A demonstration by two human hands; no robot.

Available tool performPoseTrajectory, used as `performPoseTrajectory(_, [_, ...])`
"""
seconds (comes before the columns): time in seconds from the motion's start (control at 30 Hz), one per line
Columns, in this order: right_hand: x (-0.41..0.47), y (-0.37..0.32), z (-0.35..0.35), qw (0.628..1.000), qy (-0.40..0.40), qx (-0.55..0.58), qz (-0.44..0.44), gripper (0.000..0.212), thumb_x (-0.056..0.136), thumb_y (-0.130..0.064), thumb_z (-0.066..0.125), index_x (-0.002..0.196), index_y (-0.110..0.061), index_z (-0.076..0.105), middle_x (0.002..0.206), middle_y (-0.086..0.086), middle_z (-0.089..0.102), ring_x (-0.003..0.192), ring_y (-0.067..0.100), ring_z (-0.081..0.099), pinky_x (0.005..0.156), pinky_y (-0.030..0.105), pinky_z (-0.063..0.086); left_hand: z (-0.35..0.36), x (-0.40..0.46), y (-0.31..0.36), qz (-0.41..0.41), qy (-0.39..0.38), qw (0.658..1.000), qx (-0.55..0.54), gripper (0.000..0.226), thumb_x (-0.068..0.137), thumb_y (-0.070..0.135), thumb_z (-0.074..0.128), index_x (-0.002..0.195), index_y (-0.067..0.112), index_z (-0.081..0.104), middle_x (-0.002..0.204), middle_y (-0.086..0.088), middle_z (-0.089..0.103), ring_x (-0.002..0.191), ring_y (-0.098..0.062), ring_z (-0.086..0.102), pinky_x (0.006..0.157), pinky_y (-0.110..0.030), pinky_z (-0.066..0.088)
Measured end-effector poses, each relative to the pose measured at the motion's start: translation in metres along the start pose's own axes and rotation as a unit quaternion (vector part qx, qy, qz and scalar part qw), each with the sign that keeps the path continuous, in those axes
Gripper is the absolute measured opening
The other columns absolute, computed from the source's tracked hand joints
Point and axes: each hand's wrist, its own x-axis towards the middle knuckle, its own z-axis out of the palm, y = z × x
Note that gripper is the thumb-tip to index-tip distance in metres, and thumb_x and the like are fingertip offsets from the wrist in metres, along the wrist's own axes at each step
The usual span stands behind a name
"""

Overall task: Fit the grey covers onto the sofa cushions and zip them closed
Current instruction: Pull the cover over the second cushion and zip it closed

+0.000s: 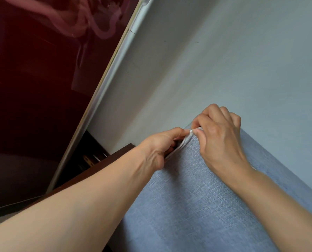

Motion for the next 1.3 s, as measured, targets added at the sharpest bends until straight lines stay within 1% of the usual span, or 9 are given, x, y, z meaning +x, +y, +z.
performPoseTrajectory(0.1, [-0.001,0.000,0.000,1.000,0.010,-0.008,-0.002,0.006,0.076,-0.010,0.057,0.072,-0.015,0.059,0.082,0.003,0.052,0.079,0.022,0.046,0.075,0.032,0.023,-0.003,0.004,-0.007,0.019,0.004,1.000,-0.005,0.059,0.082,0.028,0.067,0.026,0.017,0.049,0.038,0.010,0.041,0.037,-0.005,0.035,0.050,-0.020,0.029])
performPoseTrajectory(0.27, [-0.003,-0.001,0.000,1.000,0.010,-0.021,0.002,0.006,0.077,-0.010,0.057,0.074,-0.015,0.059,0.083,0.003,0.052,0.080,0.026,0.051,0.076,0.033,0.024,-0.011,0.006,-0.013,0.010,0.006,1.000,0.014,0.061,0.084,0.027,0.065,0.025,0.016,0.049,0.035,0.010,0.042,0.056,-0.011,0.033,0.056,-0.024,0.029])
performPoseTrajectory(0.5, [-0.003,-0.004,-0.003,0.999,-0.010,-0.030,0.013,0.004,0.077,-0.012,0.058,0.077,-0.015,0.061,0.086,0.003,0.052,0.083,0.027,0.052,0.079,0.034,0.024,-0.024,0.006,-0.025,-0.023,0.033,0.998,0.038,0.055,0.082,0.026,0.067,0.031,0.017,0.050,0.059,0.004,0.040,0.060,-0.012,0.035,0.058,-0.026,0.028])
performPoseTrajectory(0.63, [-0.005,-0.009,0.001,0.996,-0.023,-0.077,-0.029,0.012,0.074,-0.002,0.069,0.078,-0.013,0.066,0.086,0.006,0.058,0.083,0.031,0.055,0.088,0.039,0.027,-0.034,0.007,-0.034,-0.048,0.034,0.998,0.035,0.042,0.082,0.025,0.067,0.046,0.020,0.048,0.043,0.006,0.042,0.055,-0.012,0.034,0.056,-0.025,0.028])
performPoseTrajectory(0.73, [-0.010,-0.018,0.009,0.989,-0.057,-0.126,-0.058,0.006,0.073,-0.008,0.071,0.076,-0.013,0.068,0.088,0.007,0.060,0.090,0.031,0.057,0.099,0.046,0.024,-0.038,0.013,-0.036,-0.054,0.013,0.997,0.054,0.047,0.084,0.028,0.064,0.041,0.020,0.047,0.037,0.008,0.037,0.052,-0.012,0.030,0.056,-0.026,0.026])
performPoseTrajectory(0.9, [-0.029,-0.030,0.020,0.976,-0.090,-0.173,-0.093,0.015,0.078,-0.015,0.056,0.078,-0.011,0.070,0.092,0.008,0.064,0.110,0.033,0.054,0.109,0.048,0.010,-0.054,0.025,-0.054,-0.058,0.023,0.997,0.054,0.034,0.082,0.029,0.066,0.056,0.022,0.046,0.055,0.005,0.032,0.055,-0.010,0.026,0.058,-0.024,0.024])
performPoseTrajectory(1.03, [-0.037,-0.032,0.025,0.972,-0.104,-0.183,-0.103,0.027,0.084,-0.011,0.042,0.084,-0.007,0.069,0.094,0.010,0.065,0.117,0.034,0.052,0.113,0.045,0.002,-0.066,0.037,-0.071,-0.065,0.035,0.996,0.047,0.032,0.080,0.027,0.069,0.053,0.021,0.054,0.050,0.006,0.039,0.056,-0.010,0.025,0.058,-0.024,0.024])
performPoseTrajectory(1.13, [-0.055,-0.038,0.035,0.970,-0.122,-0.173,-0.117,0.041,0.084,-0.009,0.029,0.094,-0.003,0.068,0.102,0.015,0.064,0.118,0.034,0.052,0.114,0.045,0.006,-0.083,0.044,-0.093,-0.082,0.064,0.992,0.074,0.032,0.079,0.026,0.070,0.050,0.018,0.059,0.056,0.003,0.041,0.055,-0.010,0.023,0.057,-0.024,0.023])
performPoseTrajectory(1.3, [-0.084,-0.050,0.061,0.963,-0.163,-0.165,-0.136,0.049,0.082,-0.010,0.024,0.104,-0.001,0.067,0.113,0.015,0.063,0.123,0.033,0.050,0.112,0.045,0.010,-0.107,0.058,-0.129,-0.082,0.106,0.987,0.088,0.031,0.078,0.026,0.072,0.060,0.019,0.048,0.052,0.003,0.036,0.050,-0.011,0.025,0.048,-0.021,0.027])
